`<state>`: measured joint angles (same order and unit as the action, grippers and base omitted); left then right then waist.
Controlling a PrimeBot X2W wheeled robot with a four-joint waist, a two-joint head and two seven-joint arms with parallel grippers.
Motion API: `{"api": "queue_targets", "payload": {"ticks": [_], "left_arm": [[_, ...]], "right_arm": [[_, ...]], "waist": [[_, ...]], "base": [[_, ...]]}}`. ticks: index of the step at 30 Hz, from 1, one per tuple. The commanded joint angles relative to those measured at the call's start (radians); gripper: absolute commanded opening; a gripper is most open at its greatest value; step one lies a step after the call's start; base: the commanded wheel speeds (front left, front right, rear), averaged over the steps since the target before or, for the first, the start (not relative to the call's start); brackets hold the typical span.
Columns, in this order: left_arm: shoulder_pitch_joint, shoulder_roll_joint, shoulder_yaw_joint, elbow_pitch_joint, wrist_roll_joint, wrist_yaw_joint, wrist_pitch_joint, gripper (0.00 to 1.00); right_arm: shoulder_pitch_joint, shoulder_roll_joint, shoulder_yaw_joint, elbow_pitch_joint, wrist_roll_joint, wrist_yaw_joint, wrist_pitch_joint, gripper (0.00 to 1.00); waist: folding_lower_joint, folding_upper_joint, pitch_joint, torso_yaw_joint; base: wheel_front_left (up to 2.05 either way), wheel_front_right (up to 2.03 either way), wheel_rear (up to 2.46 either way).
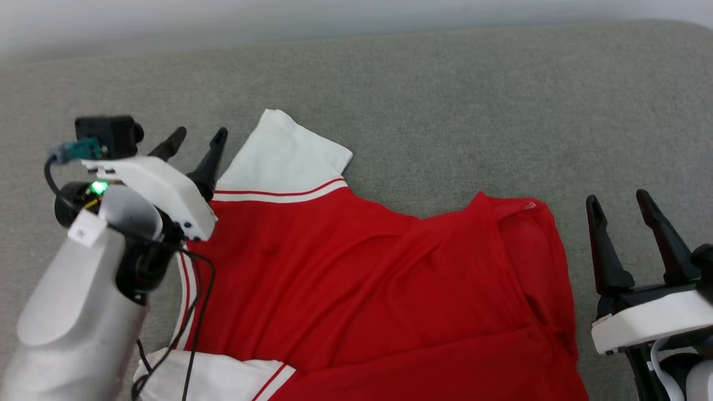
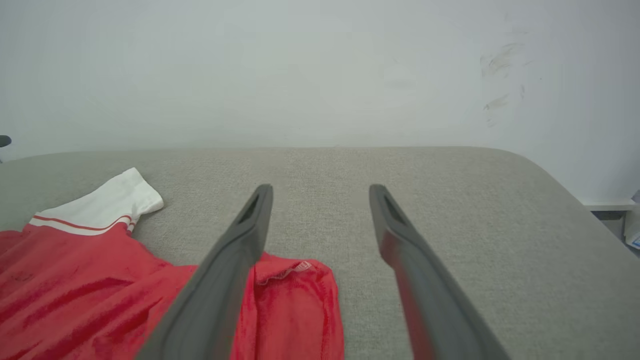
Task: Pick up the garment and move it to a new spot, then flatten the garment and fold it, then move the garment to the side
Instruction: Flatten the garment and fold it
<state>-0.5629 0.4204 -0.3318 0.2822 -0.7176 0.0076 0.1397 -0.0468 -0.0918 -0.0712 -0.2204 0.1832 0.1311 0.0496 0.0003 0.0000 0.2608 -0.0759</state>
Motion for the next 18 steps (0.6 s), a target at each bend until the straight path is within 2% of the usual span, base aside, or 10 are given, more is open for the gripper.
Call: {"api": "queue_targets", "payload": {"ticks": [1,10,14,18], "left_arm": [[-0.038,0.012,-0.001,0.023,-0.013,-0.012,0.041,1.0],[-0.297,0.057,-0.036,0.196,-0.115,-0.068,0.419,1.0],[-0.377,0.079,-0.054,0.258,-0.117,-0.062,0.529,1.0],[-0.422,0.101,-0.07,0.311,-0.099,-0.043,0.587,1.0]], "right_arm": [[-0.022,0.007,0.003,0.005,-0.003,-0.001,-0.002,1.0],[-0.069,0.021,0.024,0.042,0.01,-0.001,-0.026,1.0],[-0.085,0.028,0.042,0.058,0.022,-0.001,-0.041,1.0],[-0.097,0.032,0.056,0.078,0.033,-0.001,-0.058,1.0]], "waist": [[-0.0003,0.0,0.064,-0.055],[-0.0003,0.0,0.146,-0.133],[-0.0003,0.0,0.187,-0.171],[-0.0003,0.0,0.223,-0.204]], "base": [[0.0,0.0,0.0],[0.0,0.0,0.0],[0.0,0.0,0.0],[0.0,0.0,0.0]]}}
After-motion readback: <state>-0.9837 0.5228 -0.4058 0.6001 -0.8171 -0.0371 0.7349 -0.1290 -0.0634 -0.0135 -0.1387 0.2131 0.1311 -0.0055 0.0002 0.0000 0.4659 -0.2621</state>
